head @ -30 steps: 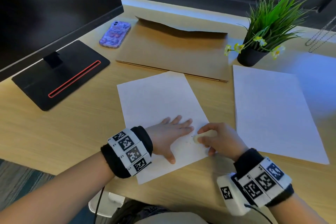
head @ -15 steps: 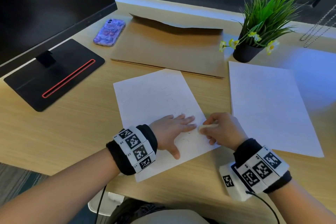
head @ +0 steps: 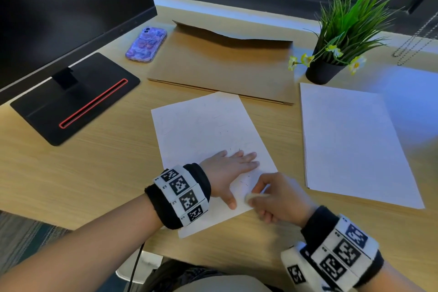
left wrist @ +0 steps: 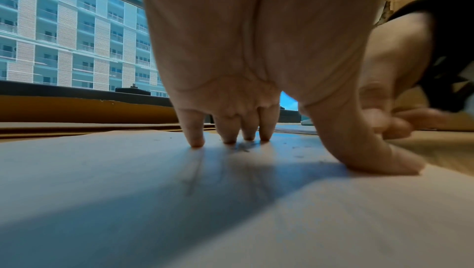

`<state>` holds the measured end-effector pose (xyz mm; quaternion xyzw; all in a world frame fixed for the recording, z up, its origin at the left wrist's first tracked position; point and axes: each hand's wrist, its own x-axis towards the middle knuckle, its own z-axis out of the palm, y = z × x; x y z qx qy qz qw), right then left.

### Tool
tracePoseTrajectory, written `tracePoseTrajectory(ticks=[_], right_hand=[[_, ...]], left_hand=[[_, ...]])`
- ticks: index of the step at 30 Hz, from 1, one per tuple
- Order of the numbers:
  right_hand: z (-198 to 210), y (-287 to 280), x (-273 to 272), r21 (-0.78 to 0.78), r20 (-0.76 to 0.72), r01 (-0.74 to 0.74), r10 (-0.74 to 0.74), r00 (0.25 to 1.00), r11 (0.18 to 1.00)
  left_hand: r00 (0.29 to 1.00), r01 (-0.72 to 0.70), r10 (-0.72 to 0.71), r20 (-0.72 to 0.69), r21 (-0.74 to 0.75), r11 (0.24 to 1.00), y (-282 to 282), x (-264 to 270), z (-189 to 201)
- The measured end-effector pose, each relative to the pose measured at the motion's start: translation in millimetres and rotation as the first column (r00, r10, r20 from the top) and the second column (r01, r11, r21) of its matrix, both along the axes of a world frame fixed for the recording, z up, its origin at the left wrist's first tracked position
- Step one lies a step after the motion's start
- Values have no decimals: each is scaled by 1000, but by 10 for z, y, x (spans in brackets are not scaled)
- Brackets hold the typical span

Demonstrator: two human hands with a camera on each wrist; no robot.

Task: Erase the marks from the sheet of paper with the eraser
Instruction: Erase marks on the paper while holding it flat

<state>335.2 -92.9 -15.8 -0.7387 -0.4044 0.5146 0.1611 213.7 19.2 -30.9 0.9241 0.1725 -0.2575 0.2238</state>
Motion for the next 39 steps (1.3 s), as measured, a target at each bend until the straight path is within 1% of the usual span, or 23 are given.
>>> tracePoseTrajectory(ticks=[2,5,7,8,10,12,13,16,17,18,20,22,23,25,27,28,31,32,33,35,37,38,39], right_hand=[[6,17,7,-16,-26,2,-3,1000,1000],[-7,184,163,54,25,181,-183,983,982],[-12,213,162,89,27,240,-244,970,967],[-24,186,112,77,16,216,-218,976,973],[-38,94,-41,3,-32,114,-114,993,993],[-31,72,-63,-27,-52,84,-85,995,996],[-31,107,-10,-10,-34,118,-118,992,993],[5,233,180,96,27,284,-287,957,954],[10,234,170,108,25,295,-299,954,949],[8,208,116,98,19,269,-272,962,958],[-18,114,-44,31,-18,163,-162,987,986],[-29,97,-77,1,-33,115,-115,993,993],[-36,133,-22,18,-9,139,-139,990,990],[-32,227,124,86,42,246,-250,967,966],[-25,258,151,130,43,298,-306,951,946],[-30,234,92,121,37,272,-278,960,955],[-57,111,-129,23,-30,117,-116,993,993],[-54,113,-120,7,-41,99,-98,994,995],[-55,146,-61,11,-30,113,-112,993,994],[-40,243,120,62,20,207,-209,978,976],[-26,291,195,111,26,279,-283,959,954],[-30,277,146,107,14,277,-280,960,955],[-54,239,57,87,-1,240,-241,970,967]], left_hand=[[1000,10,-10,-2,20,1000,4,-1,-5],[1000,20,-20,-8,33,999,0,3,10],[1000,14,-13,-6,29,999,-2,3,3],[1000,11,-11,-2,30,999,-3,1,-4],[1000,13,-13,2,32,999,-5,-6,-10],[1000,17,-17,-1,29,999,-1,-7,-6],[1000,16,-16,-1,26,1000,2,-6,1],[1000,11,-11,9,19,1000,3,-6,5],[1000,9,-9,11,18,1000,2,-8,-4],[1000,8,-8,11,21,1000,3,-11,-15],[1000,17,-17,10,28,999,9,-12,-26],[1000,18,-18,11,28,999,14,-11,-25],[1000,12,-12,14,25,1000,14,-10,-23],[1000,-6,6,26,14,1000,10,-11,-20],[999,-20,20,40,6,1000,6,-15,-26],[999,-23,23,44,5,1000,6,-18,-31],[998,-43,44,54,-26,999,6,-24,-21],[997,-50,51,55,-36,998,6,-24,-18],[997,-49,51,55,-38,998,7,-23,-14],[997,-50,52,57,-31,998,7,-18,-9],[996,-60,62,61,-34,998,2,-15,-9],[996,-61,63,63,-34,998,-1,-17,-12],[996,-59,61,66,-32,998,0,-17,-13]])
